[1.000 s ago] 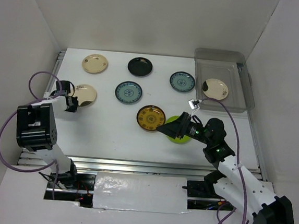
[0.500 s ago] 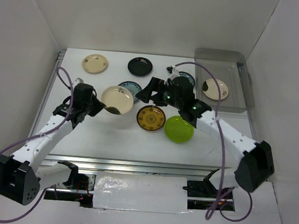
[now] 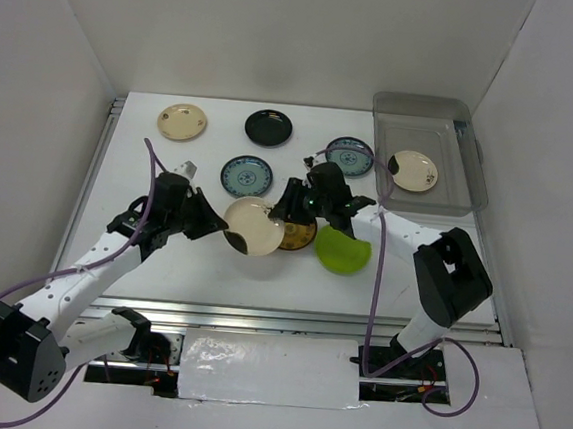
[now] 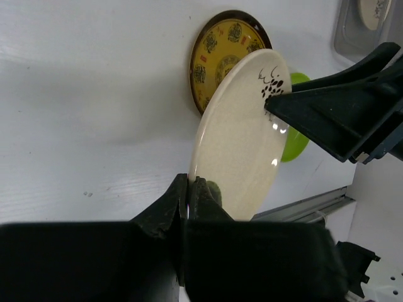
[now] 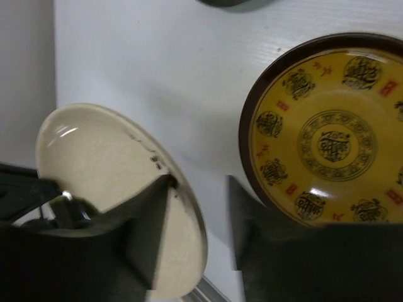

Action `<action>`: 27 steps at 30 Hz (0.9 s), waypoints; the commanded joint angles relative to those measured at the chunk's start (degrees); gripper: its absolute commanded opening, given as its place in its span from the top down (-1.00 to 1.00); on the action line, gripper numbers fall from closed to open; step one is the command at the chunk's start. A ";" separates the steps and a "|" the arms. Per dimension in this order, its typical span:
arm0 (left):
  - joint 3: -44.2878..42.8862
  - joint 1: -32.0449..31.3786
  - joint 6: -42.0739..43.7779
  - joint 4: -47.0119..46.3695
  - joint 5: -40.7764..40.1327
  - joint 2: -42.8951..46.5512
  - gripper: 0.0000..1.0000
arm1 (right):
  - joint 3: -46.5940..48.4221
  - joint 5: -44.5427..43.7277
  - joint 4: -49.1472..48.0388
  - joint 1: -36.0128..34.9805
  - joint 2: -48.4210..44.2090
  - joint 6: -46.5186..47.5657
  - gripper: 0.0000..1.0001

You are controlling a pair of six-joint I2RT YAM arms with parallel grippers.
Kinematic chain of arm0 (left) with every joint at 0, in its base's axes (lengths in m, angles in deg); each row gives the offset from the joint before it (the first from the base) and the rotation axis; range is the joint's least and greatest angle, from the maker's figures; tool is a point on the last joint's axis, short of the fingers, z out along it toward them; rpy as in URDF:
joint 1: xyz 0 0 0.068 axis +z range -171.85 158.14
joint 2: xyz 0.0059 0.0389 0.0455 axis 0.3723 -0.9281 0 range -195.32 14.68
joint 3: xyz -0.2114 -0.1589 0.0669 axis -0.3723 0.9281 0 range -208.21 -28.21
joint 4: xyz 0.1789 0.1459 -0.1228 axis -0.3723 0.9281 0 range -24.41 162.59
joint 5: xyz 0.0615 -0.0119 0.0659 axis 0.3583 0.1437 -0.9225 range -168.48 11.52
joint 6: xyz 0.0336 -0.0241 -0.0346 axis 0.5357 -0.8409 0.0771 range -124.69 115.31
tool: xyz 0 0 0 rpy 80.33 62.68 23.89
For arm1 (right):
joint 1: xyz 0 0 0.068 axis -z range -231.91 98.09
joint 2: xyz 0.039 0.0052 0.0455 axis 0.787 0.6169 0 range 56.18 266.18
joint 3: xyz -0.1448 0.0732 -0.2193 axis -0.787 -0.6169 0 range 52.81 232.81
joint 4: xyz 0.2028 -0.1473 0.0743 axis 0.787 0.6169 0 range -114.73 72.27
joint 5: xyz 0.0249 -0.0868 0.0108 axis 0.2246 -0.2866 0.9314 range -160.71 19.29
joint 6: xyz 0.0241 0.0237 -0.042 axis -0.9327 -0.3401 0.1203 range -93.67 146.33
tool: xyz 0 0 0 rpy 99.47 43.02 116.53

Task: Place the plates into the plastic bin on the countertop

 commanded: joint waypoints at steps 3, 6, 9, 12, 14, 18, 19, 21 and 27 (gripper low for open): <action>0.33 1.76 1.50 -6.08 4.88 1.21 1.00 | -8.25 13.28 -12.30 3.12 -5.15 -3.18 0.51; -1.51 3.26 2.29 -5.99 5.32 -0.27 1.00 | -10.72 18.11 -16.80 5.14 -6.12 -5.55 1.00; -5.72 5.10 3.52 -4.16 5.41 -2.91 0.75 | -11.25 20.06 -18.39 6.20 -7.00 -7.13 1.00; -9.77 6.60 3.43 0.83 1.92 -4.32 -0.98 | -10.20 16.05 -13.32 8.21 -10.50 -7.40 1.00; -11.01 7.30 2.82 3.57 -0.90 -3.11 -0.99 | -7.05 10.34 -7.69 11.28 -12.18 -7.49 1.00; -8.82 7.57 1.94 7.71 -8.55 2.69 -0.99 | -3.69 -2.77 2.08 23.48 -15.78 -12.75 1.00; -7.86 7.57 2.29 8.15 -10.13 4.10 -0.99 | -3.69 -3.48 2.00 26.73 -16.57 -14.24 1.00; -5.13 7.57 2.64 7.90 -10.50 7.95 -0.99 | -2.99 -6.55 2.18 36.49 -16.50 -18.81 1.00; -3.19 5.29 4.57 4.64 -4.97 7.81 -0.99 | 10.17 -18.79 9.29 48.63 -2.66 -21.73 1.00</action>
